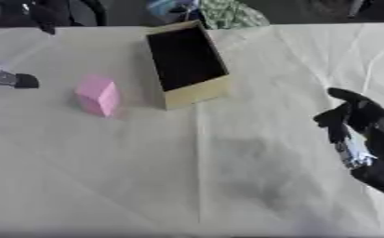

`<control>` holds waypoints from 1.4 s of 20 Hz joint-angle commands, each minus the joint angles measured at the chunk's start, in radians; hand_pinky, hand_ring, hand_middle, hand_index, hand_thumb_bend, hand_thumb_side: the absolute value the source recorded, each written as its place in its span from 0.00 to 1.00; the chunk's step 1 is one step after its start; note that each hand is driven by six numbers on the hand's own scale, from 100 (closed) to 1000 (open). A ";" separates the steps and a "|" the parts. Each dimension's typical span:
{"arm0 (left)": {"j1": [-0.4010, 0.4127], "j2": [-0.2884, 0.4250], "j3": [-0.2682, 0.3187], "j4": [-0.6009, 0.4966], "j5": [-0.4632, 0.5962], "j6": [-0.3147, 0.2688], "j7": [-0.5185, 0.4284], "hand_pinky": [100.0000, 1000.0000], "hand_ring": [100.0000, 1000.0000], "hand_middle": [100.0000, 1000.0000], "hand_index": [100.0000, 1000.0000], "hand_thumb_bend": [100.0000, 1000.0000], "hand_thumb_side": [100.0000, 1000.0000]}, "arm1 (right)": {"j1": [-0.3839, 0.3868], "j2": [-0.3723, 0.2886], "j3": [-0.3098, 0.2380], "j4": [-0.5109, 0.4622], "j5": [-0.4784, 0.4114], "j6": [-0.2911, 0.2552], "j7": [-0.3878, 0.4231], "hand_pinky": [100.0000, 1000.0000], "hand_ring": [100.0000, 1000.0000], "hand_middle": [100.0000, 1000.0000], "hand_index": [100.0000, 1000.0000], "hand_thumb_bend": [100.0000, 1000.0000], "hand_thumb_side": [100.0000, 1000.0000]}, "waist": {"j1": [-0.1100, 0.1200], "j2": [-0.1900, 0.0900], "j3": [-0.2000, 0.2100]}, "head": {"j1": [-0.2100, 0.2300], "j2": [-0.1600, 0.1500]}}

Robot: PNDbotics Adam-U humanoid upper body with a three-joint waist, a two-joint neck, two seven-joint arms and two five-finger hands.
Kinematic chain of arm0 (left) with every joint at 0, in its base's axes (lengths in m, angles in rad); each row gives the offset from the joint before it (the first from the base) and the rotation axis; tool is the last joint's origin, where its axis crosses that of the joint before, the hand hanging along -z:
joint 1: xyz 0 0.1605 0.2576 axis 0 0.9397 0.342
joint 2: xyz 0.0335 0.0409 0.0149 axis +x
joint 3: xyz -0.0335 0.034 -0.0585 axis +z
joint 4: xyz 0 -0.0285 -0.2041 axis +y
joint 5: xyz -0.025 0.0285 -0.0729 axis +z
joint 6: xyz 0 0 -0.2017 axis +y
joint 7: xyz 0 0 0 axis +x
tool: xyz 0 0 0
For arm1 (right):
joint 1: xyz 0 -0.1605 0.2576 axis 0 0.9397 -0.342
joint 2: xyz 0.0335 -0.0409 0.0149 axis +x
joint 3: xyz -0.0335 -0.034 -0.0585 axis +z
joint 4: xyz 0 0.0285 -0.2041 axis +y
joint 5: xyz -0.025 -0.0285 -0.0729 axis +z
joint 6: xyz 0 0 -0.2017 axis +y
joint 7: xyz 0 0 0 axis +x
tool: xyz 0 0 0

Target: Pick up objects on the table and place them in the box.

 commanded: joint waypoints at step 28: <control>-0.200 -0.181 -0.112 0.366 -0.364 -0.144 -0.085 0.77 0.69 0.64 0.97 0.73 0.44 | 0.001 -0.019 -0.002 -0.001 0.003 -0.001 0.007 0.74 0.66 0.48 0.91 0.00 0.53 | 0.007 -0.016 -0.001 | 0.006 0.019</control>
